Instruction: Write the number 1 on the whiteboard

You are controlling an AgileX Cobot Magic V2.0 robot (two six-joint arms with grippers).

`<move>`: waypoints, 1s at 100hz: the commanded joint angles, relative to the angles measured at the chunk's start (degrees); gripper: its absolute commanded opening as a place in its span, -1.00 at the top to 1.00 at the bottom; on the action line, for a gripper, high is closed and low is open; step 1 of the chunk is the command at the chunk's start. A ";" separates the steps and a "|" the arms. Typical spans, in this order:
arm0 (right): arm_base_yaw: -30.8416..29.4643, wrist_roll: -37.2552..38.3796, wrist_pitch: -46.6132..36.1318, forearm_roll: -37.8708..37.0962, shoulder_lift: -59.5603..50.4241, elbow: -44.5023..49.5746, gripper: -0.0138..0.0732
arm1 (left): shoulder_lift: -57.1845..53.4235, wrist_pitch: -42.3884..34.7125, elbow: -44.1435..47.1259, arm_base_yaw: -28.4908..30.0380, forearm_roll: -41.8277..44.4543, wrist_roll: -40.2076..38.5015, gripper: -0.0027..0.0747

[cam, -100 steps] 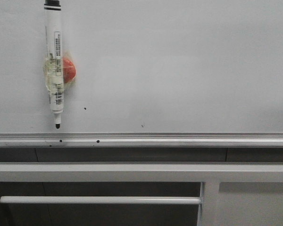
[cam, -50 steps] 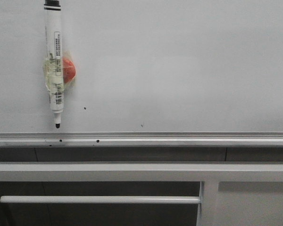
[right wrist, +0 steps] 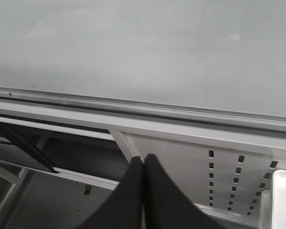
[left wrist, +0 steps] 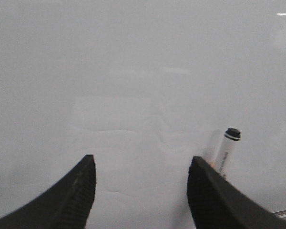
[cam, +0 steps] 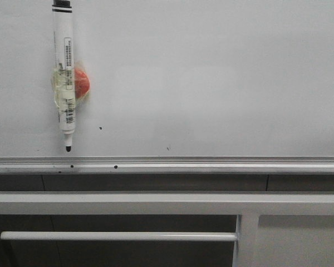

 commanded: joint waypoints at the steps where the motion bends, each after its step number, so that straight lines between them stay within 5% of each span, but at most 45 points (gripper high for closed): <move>1: 0.09 -0.66 -3.61 0.50 1.17 -1.67 0.83 | 1.16 -4.57 -2.15 -0.57 12.59 -14.51 -0.06; 13: 0.09 -0.66 -3.61 0.50 1.17 -1.67 0.83 | 1.16 -5.50 -2.15 -1.18 35.95 -42.13 -0.06; 48: 0.09 -0.66 -3.61 0.50 1.17 -1.67 0.83 | 4.44 -21.88 -1.45 -15.09 71.20 -72.99 -0.06; 82: 0.09 -0.66 -3.61 0.50 1.17 -1.67 0.83 | 22.80 -44.34 4.90 -27.92 71.64 -74.00 -0.06; 100: 0.09 -0.66 -3.61 0.50 1.17 -1.67 0.83 | 25.78 -49.05 9.38 -30.28 71.25 -73.89 -0.06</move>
